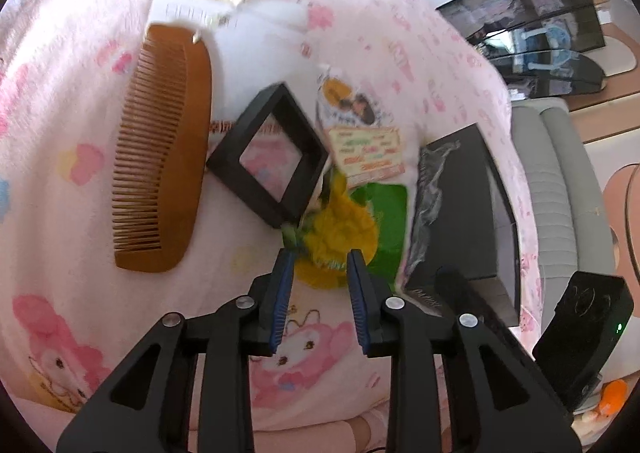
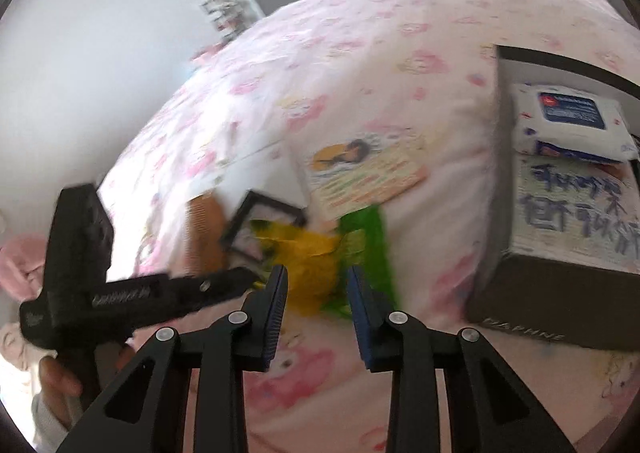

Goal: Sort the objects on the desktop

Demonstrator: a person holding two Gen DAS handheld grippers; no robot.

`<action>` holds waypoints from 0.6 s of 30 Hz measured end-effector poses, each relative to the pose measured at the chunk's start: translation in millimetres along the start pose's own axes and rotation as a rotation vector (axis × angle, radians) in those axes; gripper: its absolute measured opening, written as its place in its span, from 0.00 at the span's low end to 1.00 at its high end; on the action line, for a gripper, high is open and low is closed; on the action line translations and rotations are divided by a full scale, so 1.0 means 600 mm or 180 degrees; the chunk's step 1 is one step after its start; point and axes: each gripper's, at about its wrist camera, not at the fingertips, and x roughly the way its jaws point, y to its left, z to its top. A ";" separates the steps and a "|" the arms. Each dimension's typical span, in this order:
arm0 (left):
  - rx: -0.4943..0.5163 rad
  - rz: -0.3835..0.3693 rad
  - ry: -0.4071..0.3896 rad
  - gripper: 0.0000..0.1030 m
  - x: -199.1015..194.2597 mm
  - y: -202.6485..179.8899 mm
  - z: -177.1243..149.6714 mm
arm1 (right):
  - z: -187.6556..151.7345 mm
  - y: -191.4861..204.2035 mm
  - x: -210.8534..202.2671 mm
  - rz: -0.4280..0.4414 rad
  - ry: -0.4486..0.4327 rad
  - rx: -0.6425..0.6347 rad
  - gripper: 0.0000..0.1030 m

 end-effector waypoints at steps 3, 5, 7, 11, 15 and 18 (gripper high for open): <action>-0.0020 0.0060 0.0094 0.27 0.018 0.002 0.003 | -0.006 -0.030 0.049 0.0024 0.0254 0.0309 0.28; -0.0033 0.0100 0.0157 0.30 0.030 0.004 0.005 | -0.012 -0.040 0.078 0.0031 0.0398 0.0412 0.28; -0.0056 0.0080 0.0130 0.31 0.028 0.004 0.006 | -0.013 -0.046 0.082 0.0082 0.0394 0.0462 0.28; -0.0143 0.0025 -0.0115 0.30 0.004 0.009 0.011 | -0.008 -0.037 0.066 0.0295 0.0329 0.0438 0.28; -0.0206 -0.0082 -0.0390 0.31 -0.028 0.013 0.013 | -0.013 -0.010 0.052 0.0663 0.0460 0.0305 0.27; -0.0194 -0.0160 -0.0475 0.31 -0.036 0.012 0.015 | -0.005 0.013 0.032 0.0516 0.0310 0.0068 0.27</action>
